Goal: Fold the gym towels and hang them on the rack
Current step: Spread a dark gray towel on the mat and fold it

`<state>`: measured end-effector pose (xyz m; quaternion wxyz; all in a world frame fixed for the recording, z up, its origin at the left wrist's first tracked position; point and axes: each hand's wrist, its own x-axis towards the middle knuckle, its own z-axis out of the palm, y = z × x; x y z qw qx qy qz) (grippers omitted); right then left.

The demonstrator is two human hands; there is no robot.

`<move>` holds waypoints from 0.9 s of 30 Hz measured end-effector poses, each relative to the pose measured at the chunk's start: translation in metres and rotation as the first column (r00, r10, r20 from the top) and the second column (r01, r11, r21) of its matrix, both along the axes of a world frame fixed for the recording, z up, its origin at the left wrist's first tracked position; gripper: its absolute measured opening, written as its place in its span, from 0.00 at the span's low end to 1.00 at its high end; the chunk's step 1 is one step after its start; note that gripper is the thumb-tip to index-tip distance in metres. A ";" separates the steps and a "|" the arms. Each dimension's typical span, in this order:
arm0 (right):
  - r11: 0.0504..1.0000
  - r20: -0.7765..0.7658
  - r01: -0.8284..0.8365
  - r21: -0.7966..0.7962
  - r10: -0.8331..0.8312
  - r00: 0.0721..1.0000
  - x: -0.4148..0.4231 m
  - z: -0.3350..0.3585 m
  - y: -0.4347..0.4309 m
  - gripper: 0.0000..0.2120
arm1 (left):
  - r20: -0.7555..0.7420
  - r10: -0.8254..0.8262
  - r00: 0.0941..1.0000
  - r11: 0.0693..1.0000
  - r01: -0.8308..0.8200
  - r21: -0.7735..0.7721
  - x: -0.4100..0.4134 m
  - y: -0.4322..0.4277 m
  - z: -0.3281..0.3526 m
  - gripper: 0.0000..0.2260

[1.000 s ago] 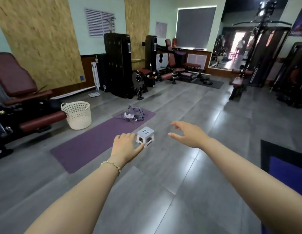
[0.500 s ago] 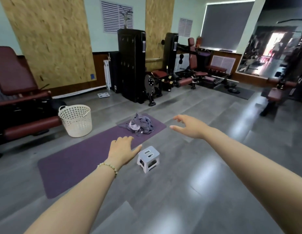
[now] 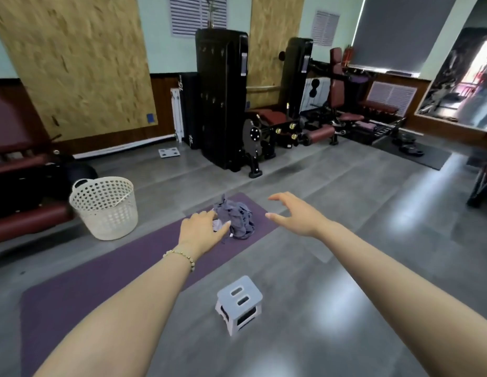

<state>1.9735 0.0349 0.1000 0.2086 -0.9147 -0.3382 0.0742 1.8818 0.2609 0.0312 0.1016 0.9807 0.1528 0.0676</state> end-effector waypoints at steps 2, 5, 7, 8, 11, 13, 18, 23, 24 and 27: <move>1.000 -0.016 -0.006 -0.003 0.006 1.000 0.052 -0.004 0.013 0.26 | 0.006 0.013 1.000 1.000 -0.013 0.000 0.049 0.017 -0.001 0.24; 0.999 -0.024 -0.037 -0.028 0.036 0.999 0.131 -0.014 0.036 0.25 | 0.004 0.042 0.999 0.999 -0.042 -0.004 0.116 0.043 -0.010 0.25; 0.997 -0.029 -0.064 -0.032 0.063 0.998 0.186 -0.026 0.054 0.25 | 0.012 0.065 0.998 0.998 -0.065 -0.019 0.158 0.062 -0.020 0.24; 0.996 -0.029 -0.079 -0.041 0.078 0.997 0.214 -0.033 0.065 0.25 | 0.019 0.081 0.996 0.996 -0.081 -0.036 0.181 0.072 -0.027 0.24; 0.990 -0.029 -0.131 -0.052 0.130 0.991 0.299 -0.054 0.102 0.25 | 0.028 0.148 0.989 0.986 -0.145 -0.082 0.247 0.102 -0.045 0.24; 0.985 -0.038 -0.169 -0.043 0.168 0.985 0.355 -0.066 0.131 0.25 | 0.009 0.198 0.980 0.975 -0.195 -0.106 0.291 0.120 -0.054 0.24; 0.944 -0.064 -0.304 -0.127 0.298 0.952 0.468 -0.080 0.216 0.25 | -0.014 0.307 0.952 0.940 -0.306 -0.148 0.377 0.171 -0.057 0.23; 0.916 -0.099 -0.375 -0.140 0.364 0.926 0.547 -0.097 0.304 0.25 | -0.026 0.343 0.939 0.928 -0.343 -0.144 0.452 0.246 -0.059 0.23; 0.916 -0.099 -0.375 -0.143 0.364 0.926 0.561 -0.102 0.320 0.25 | -0.028 0.337 0.941 0.931 -0.337 -0.141 0.469 0.262 -0.061 0.22; 0.940 -0.089 -0.317 -0.125 0.308 0.947 0.598 -0.121 0.362 0.25 | -0.046 0.279 0.959 0.953 -0.283 -0.108 0.517 0.315 -0.070 0.22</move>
